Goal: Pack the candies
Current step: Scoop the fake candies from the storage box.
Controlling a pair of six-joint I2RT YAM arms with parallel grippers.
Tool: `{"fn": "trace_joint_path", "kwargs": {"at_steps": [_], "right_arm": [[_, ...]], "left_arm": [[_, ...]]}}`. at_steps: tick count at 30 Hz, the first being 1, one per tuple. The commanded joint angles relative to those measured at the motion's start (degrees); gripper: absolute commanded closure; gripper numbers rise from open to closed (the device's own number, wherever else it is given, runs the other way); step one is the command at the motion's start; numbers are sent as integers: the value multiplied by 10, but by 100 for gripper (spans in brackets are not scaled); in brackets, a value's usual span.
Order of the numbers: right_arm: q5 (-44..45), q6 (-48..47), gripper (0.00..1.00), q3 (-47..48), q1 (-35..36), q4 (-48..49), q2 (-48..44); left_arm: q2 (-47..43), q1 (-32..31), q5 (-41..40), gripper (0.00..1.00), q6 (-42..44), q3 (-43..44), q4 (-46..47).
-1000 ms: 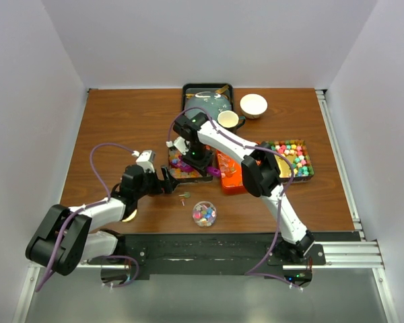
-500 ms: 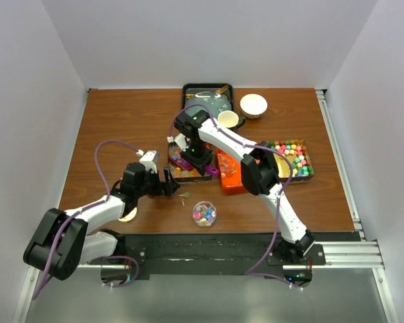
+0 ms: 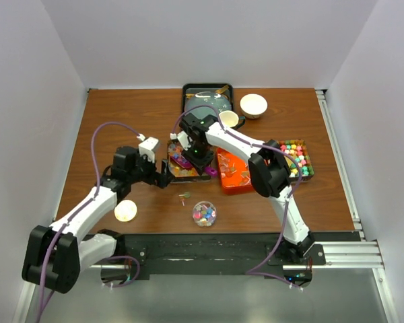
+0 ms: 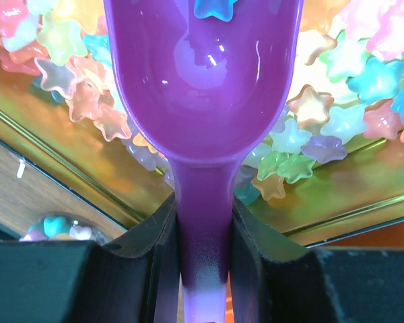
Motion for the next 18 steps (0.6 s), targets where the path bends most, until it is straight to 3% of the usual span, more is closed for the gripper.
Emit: {"fn": "trace_joint_path", "kwargs": {"at_steps": [1, 9, 18], "right_arm": [[15, -6, 100, -53, -3, 114, -35], [40, -12, 100, -220, -3, 306, -127], [30, 16, 100, -337, -2, 408, -191]], "left_arm": [[-9, 58, 39, 0, 34, 40, -46], [-13, 138, 72, 0, 38, 68, -33], [-23, 183, 71, 0, 70, 90, -48]]}}
